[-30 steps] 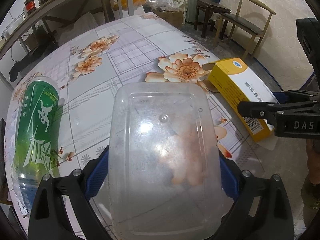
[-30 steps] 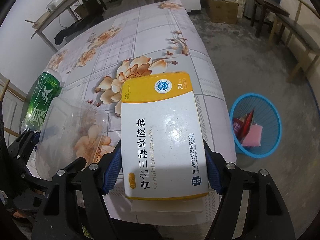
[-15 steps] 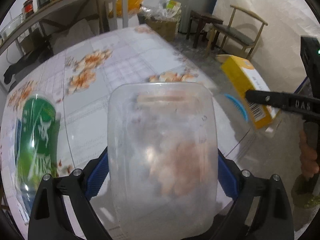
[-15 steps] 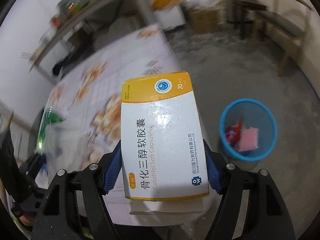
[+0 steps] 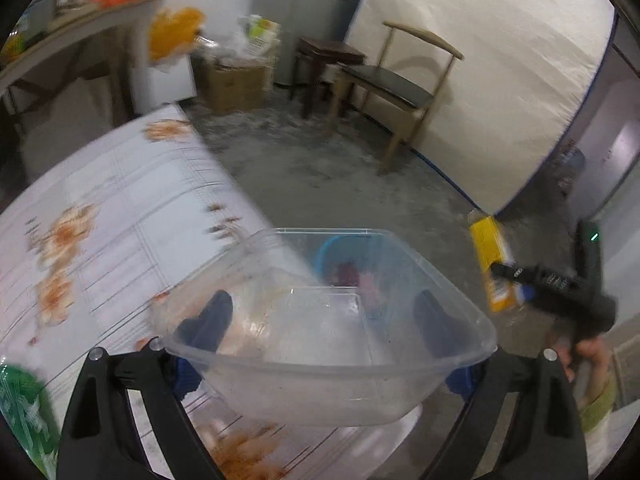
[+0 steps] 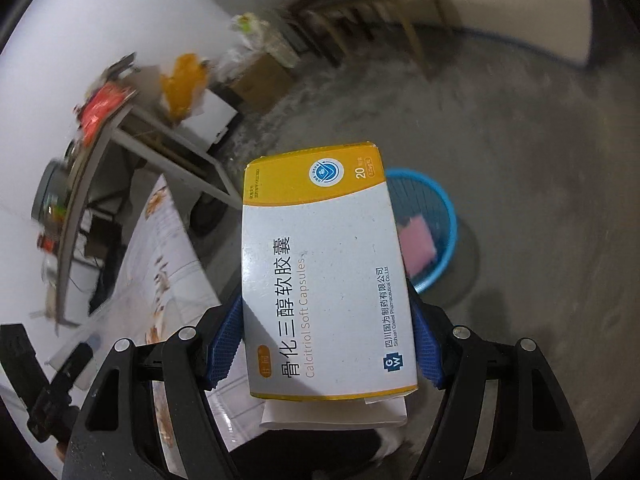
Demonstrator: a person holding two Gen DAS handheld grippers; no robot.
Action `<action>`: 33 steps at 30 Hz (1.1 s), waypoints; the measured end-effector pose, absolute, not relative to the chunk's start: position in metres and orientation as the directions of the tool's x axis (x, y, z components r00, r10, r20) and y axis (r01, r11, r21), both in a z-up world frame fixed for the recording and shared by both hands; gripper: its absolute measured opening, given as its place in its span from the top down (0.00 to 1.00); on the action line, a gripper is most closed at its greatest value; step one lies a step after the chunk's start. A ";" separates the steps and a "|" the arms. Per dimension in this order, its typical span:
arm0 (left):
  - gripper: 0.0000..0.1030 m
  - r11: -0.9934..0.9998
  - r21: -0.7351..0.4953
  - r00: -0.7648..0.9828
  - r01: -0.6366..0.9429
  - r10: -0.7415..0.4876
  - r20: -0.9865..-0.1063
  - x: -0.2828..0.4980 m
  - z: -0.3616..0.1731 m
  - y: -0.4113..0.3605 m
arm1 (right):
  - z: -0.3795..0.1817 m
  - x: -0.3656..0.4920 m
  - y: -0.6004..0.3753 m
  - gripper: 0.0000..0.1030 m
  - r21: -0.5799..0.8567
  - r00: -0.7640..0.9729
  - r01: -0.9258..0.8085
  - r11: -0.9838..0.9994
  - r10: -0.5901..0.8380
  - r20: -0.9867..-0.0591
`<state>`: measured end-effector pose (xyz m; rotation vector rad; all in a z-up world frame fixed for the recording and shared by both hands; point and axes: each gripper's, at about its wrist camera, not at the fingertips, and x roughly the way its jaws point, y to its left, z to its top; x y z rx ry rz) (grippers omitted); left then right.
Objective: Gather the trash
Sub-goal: 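Open both grippers to drop the container and box into the wastebasket, then move both grippers back over the table toward the green bottle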
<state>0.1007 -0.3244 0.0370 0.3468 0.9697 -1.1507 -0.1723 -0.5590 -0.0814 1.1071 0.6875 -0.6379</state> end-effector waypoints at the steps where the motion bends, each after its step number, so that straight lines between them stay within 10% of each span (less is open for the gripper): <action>1: 0.12 0.397 -0.244 0.051 0.885 -0.603 -0.796 0.099 0.034 -0.337 | -0.090 -0.173 -0.563 0.34 0.588 0.637 0.752 0.298 -0.100 -0.764; 15: 0.05 0.380 -0.414 -0.199 0.827 -0.491 -0.848 0.091 -0.047 -0.530 | -0.205 -0.136 -0.655 0.16 0.715 0.715 0.698 0.042 0.005 -0.699; 33: 0.05 0.361 -0.441 -0.187 0.821 -0.560 -0.807 0.106 -0.022 -0.470 | -0.240 -0.170 -0.629 0.16 0.683 0.684 0.729 -0.056 0.008 -0.730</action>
